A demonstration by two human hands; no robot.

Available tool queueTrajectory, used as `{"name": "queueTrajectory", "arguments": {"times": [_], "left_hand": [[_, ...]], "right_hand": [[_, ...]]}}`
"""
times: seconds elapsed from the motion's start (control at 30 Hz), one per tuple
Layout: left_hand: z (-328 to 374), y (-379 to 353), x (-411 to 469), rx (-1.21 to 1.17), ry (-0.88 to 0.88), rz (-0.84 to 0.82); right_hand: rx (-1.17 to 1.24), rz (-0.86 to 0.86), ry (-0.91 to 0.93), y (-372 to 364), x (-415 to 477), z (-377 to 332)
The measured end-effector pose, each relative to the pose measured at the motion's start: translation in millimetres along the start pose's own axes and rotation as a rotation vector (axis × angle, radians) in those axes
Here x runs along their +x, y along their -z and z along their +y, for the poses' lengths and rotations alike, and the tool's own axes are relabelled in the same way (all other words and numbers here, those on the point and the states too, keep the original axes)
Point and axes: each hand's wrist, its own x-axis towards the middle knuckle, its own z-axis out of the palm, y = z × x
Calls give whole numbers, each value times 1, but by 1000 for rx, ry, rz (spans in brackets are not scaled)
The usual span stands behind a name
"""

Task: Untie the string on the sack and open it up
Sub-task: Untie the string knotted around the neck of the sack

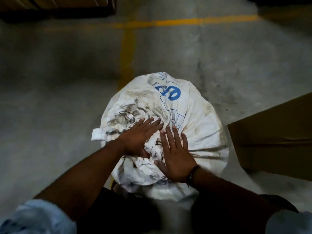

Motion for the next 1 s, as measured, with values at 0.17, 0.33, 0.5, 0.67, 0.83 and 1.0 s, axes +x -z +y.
{"name": "queueTrajectory", "arguments": {"times": [0.17,0.33,0.5,0.67,0.83,1.0], "left_hand": [[-9,-14,0,15,-13,109],[22,2,-14,148,111,139],[94,-5,-79,178,176,358],[146,7,-150,58,196,597],[177,15,-202,160,166,595],[184,14,-203,115,149,626]], "right_hand": [[-48,32,0,-19,10,-3],[-78,-114,-25,9,8,7],[-63,-13,-104,53,-56,-17],[-319,169,68,93,-116,-56],[-500,225,95,112,-152,-61],[-505,264,126,108,-169,-45]]}}
